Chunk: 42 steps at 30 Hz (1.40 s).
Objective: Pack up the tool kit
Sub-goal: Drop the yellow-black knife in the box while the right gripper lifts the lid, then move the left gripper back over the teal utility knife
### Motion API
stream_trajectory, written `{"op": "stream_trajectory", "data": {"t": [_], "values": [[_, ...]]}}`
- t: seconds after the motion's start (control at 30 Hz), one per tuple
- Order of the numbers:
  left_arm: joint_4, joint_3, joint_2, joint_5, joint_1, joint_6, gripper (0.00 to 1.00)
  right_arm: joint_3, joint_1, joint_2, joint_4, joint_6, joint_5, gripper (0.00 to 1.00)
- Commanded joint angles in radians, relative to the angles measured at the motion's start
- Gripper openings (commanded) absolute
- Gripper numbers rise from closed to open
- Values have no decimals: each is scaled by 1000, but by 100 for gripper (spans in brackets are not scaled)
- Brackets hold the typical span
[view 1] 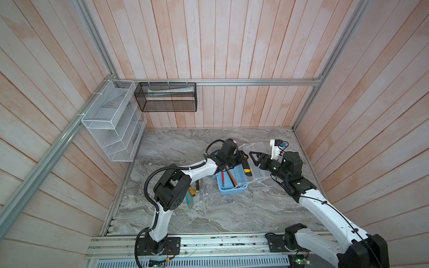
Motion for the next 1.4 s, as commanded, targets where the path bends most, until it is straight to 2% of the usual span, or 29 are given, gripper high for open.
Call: {"op": "stream_trajectory", "data": {"t": [0.0,0.13,0.23,0.33,0.43,0.63,0.87,1.13,1.37], "values": [[-33,-26,-99,-53,16,92,53,12,-6,-11,-22,-18,-26,66],[-149,-141,-262,-215,32,219,60,36,12,0,-53,-37,-34,66],[-253,-245,-391,-349,35,279,65,55,70,24,-67,-69,-17,66],[-409,-304,-482,-459,41,299,69,105,157,80,-124,-117,13,67],[-524,-379,-562,-520,43,277,70,112,242,113,-107,-122,66,68],[-596,-584,-735,-548,47,156,69,130,304,204,-63,-102,31,67],[-606,-735,-817,-555,88,82,63,152,312,281,-55,-104,7,64],[-517,-846,-813,-495,172,83,59,150,312,333,-35,-92,-16,61],[-463,-878,-774,-472,202,95,56,139,311,347,-16,-86,-16,61]]}}
